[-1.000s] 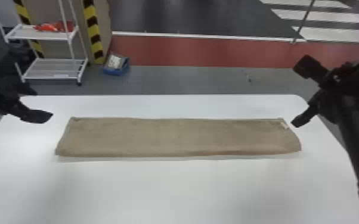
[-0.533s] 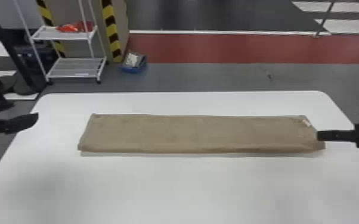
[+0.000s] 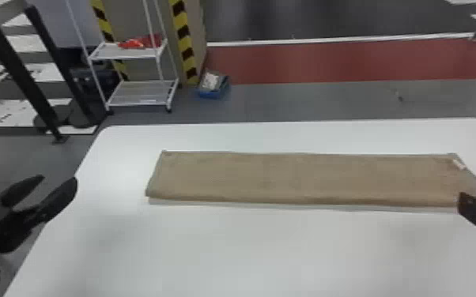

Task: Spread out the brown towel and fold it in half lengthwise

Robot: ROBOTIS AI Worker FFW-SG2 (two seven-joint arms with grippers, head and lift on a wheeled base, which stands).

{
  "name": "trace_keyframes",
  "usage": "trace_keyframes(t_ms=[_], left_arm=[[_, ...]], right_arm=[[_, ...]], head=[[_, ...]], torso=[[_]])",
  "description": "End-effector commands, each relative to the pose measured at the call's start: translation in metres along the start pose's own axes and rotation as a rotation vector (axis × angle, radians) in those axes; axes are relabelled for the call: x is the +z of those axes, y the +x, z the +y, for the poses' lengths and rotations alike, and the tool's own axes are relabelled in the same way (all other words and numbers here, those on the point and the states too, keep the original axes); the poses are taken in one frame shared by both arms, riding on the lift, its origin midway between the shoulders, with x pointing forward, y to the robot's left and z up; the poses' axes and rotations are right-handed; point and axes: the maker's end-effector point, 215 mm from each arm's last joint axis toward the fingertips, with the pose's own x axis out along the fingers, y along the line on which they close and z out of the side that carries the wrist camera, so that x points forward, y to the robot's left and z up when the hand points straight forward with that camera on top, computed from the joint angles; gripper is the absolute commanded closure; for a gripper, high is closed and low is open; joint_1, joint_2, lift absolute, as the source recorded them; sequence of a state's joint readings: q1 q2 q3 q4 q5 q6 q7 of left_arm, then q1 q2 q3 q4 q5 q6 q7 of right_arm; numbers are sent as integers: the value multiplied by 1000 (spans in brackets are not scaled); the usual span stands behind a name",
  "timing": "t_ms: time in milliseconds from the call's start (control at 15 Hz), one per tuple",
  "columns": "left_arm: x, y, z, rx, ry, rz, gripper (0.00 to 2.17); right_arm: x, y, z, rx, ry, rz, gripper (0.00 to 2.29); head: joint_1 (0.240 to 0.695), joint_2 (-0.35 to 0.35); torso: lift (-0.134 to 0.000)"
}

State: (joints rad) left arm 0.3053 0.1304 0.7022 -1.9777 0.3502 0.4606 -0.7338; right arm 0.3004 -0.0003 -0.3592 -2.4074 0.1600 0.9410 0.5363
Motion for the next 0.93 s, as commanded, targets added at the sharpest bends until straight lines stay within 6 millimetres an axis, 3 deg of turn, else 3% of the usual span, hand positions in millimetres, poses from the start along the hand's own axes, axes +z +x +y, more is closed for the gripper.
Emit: trace_keyframes(t_ms=[0, 200, 333, 467, 600, 867], left_arm=[[-6, -16, 1, 32, 38, -82, 70], [3, -32, -5, 123, 160, -201, 73], [-8, -40, -6, 149, 144, -206, 76], [-22, -42, -5, 196, 157, -195, 76], [-22, -40, -10, 217, 192, -195, 70], [-19, -36, -24, 178, 225, -176, 60]], right_arm=[[23, -7, 34, 63, -69, -164, 66], [27, -11, 77, 135, -135, -274, 76], [39, -13, 93, 148, -201, -438, 80], [25, -8, 107, 145, -183, -468, 83], [15, -4, 129, 145, -162, -481, 83], [17, 7, 174, 129, -142, -488, 83]], head=[[695, 129], [695, 198], [695, 248], [695, 264], [695, 279], [695, 320]], torso=[[-125], [-125], [-125], [-125], [-125], [-125]])
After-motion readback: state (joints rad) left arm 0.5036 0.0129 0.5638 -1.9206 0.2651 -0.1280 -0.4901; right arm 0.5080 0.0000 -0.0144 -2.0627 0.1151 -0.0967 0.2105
